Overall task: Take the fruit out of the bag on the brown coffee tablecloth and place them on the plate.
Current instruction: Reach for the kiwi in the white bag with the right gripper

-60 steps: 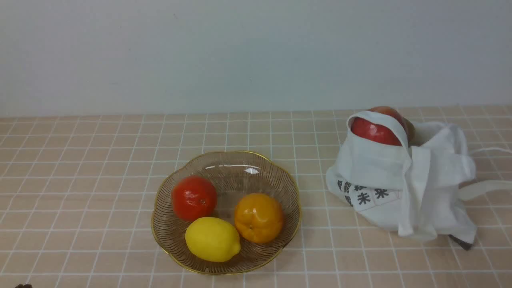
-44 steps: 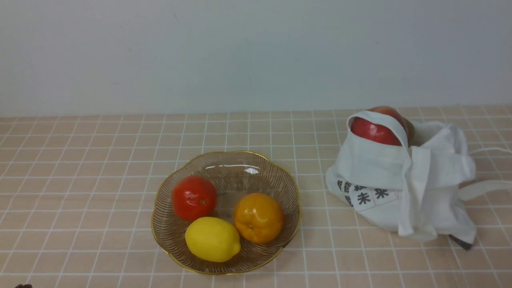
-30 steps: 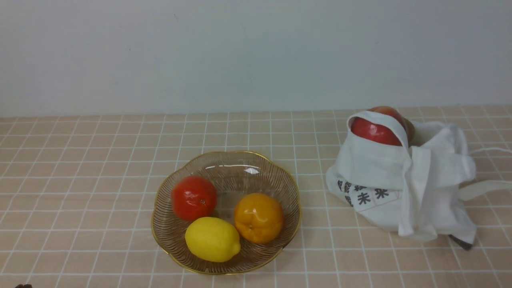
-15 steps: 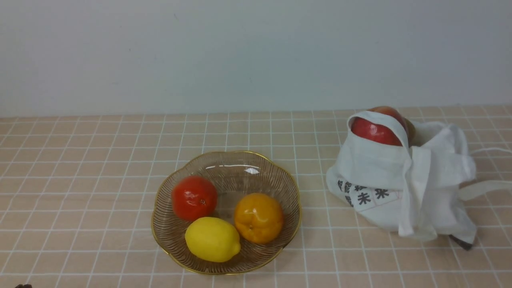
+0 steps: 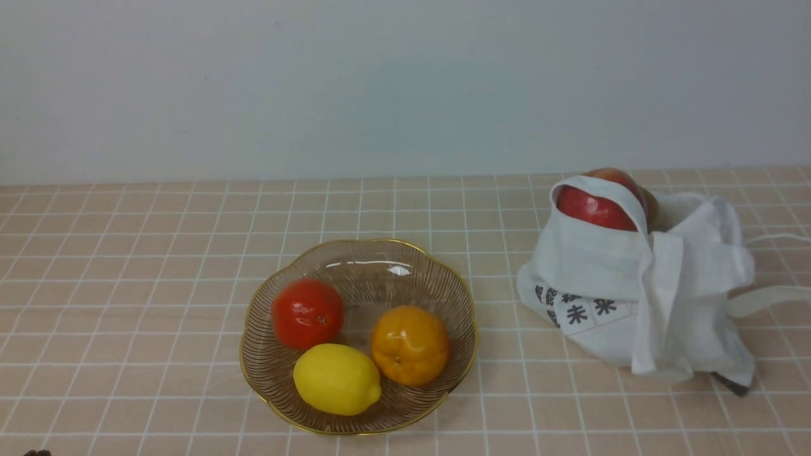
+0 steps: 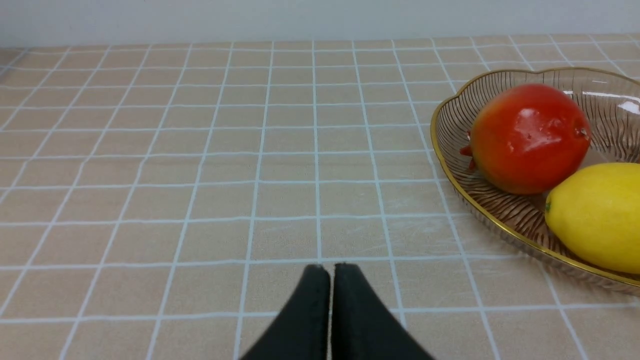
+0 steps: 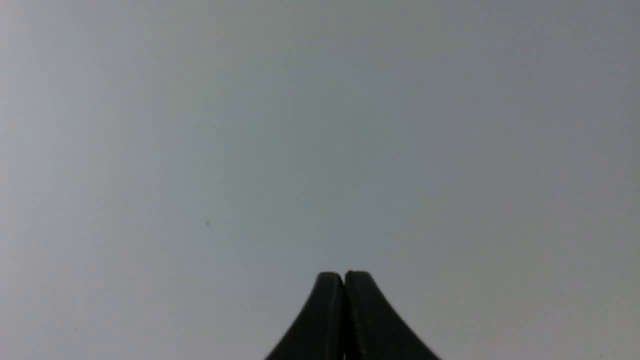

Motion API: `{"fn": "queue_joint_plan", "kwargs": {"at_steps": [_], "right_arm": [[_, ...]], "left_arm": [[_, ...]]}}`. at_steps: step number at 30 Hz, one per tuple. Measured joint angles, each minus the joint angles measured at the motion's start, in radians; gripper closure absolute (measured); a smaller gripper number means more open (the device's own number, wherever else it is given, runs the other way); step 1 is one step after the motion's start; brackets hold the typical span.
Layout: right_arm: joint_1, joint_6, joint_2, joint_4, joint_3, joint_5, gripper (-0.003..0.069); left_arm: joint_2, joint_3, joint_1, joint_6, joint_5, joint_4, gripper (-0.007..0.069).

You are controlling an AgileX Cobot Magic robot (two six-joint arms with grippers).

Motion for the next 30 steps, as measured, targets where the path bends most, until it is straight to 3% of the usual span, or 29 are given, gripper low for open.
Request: {"fn": "queue_joint_plan", "kwargs": {"at_steps": [6,7,10,14,20,30], "right_arm": [[0.000,-0.120,0.332,-0.101,-0.462,0.531,0.0673],[0.000,-0.130,0.346,-0.101,-0.476,0.552,0.0673],[0.007,-0.333,0.604,-0.032,-0.713,0.922,0.0673],[0.008,-0.530,0.887,0.127,-0.916,1.170,0.0673],[0.008,-0.704,1.261,0.314,-1.178,1.331,0.0673],[0.012,-0.681,1.776,0.402,-1.599,1.335,0.0673]], "left_arm": [[0.000,0.000,0.000,0.000,0.000,0.000,0.0632],[0.000,0.000,0.000,0.000,0.000,0.000,0.0632],[0.000,0.000,0.000,0.000,0.000,0.000,0.0632],[0.000,0.000,0.000,0.000,0.000,0.000,0.0632],[0.000,0.000,0.000,0.000,0.000,0.000,0.0632],[0.000,0.000,0.000,0.000,0.000,0.000,0.0632]]}}
